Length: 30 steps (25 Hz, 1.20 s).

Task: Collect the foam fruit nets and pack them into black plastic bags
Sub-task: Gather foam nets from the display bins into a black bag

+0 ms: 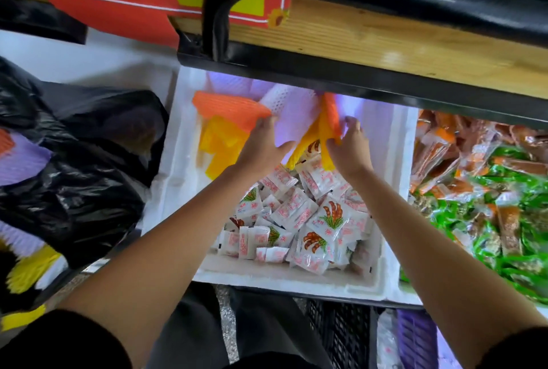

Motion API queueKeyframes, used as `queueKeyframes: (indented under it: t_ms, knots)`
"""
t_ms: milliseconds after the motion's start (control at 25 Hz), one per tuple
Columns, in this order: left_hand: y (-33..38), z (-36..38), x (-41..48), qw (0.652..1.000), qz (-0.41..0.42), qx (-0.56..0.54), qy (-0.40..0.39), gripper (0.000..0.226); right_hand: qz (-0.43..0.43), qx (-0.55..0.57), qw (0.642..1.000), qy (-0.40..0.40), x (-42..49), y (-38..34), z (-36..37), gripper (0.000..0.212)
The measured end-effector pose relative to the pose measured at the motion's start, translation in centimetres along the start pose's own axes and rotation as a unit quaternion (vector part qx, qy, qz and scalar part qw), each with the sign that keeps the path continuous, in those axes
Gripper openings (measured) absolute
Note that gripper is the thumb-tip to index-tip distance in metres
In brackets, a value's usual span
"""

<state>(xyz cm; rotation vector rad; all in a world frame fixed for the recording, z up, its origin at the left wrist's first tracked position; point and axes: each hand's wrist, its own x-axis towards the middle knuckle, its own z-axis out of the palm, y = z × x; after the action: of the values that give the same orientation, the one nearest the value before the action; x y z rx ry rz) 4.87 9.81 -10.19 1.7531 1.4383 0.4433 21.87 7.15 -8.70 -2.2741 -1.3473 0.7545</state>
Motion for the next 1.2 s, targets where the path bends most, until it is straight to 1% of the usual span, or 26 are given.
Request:
queueKeyframes:
  t_ms: [80, 200, 240, 320, 400, 480, 560, 600, 680, 800, 840, 920, 960, 1000, 1080, 1160, 1200]
  knots:
    - [0.7, 0.6, 0.0, 0.998, -0.037, -0.050, 0.033, 0.050, -0.033, 0.022, 0.999, -0.020, -1.6, -0.4, -0.6, 0.051]
    - [1.9, 0.8, -1.4, 0.991, -0.055, -0.105, 0.058, 0.020, -0.062, 0.038, 0.996, -0.041, -4.4, -0.9, -1.3, 0.046]
    - [1.9, 0.7, -2.2, 0.988, -0.058, -0.128, 0.068, 0.013, -0.065, 0.047, 0.996, -0.044, -5.4, -1.0, -1.5, 0.044]
    - [1.4, 0.5, -4.2, 0.977, -0.082, -0.169, 0.100, 0.013, -0.059, 0.053, 0.996, -0.048, -7.3, -0.8, -1.9, 0.044]
    - [0.6, 0.4, -6.6, 0.962, -0.140, -0.199, 0.121, 0.023, -0.061, 0.041, 0.996, -0.048, -9.4, -0.2, -1.8, 0.048]
    - [0.0, 0.5, -8.7, 0.945, -0.198, -0.243, 0.096, 0.023, -0.088, 0.033, 0.994, -0.058, -11.5, 0.4, -1.1, 0.052]
    - [0.5, 0.7, -10.5, 0.921, -0.234, -0.307, 0.047, 0.027, -0.099, 0.038, 0.991, -0.079, -13.3, 0.4, -0.5, 0.055]
    - [1.0, 0.7, -11.3, 0.911, -0.231, -0.342, 0.024, 0.035, -0.101, 0.046, 0.990, -0.088, -14.1, 0.2, -0.3, 0.057]
    - [2.0, 0.5, -12.8, 0.893, -0.198, -0.403, -0.008, 0.050, -0.123, 0.052, 0.987, -0.093, -15.4, -0.4, 0.1, 0.063]
    - [2.7, -0.6, -14.1, 0.888, -0.189, -0.420, -0.011, 0.057, -0.172, 0.045, 0.980, -0.088, -16.6, -1.0, 0.2, 0.077]
    - [2.9, -1.0, -14.3, 0.892, -0.193, -0.409, -0.007, 0.062, -0.168, 0.057, 0.979, -0.095, -16.8, -1.2, -0.1, 0.077]
    - [3.0, -2.0, -14.7, 0.895, -0.184, -0.406, -0.008, 0.065, -0.165, 0.106, 0.975, -0.108, -16.9, -1.8, -0.8, 0.064]
    - [3.0, -2.4, -14.9, 0.896, -0.166, -0.411, -0.012, 0.060, -0.172, 0.127, 0.970, -0.111, -16.9, -2.0, -1.1, 0.057]
    - [3.1, -2.8, -15.1, 0.896, -0.145, -0.420, -0.022, 0.051, -0.183, 0.143, 0.966, -0.114, -17.0, -2.1, -1.4, 0.056]
    - [3.6, -3.6, -15.6, 0.888, -0.105, -0.445, -0.040, 0.035, -0.204, 0.151, 0.959, -0.125, -17.2, -2.4, -1.6, 0.066]
    - [3.7, -4.1, -15.9, 0.890, -0.095, -0.444, -0.022, 0.017, -0.213, 0.148, 0.956, -0.139, -17.3, -2.8, -1.8, 0.075]
    - [3.5, -4.4, -16.0, 0.890, -0.104, -0.444, -0.006, 0.012, -0.214, 0.147, 0.956, -0.138, -17.4, -3.1, -1.9, 0.076]
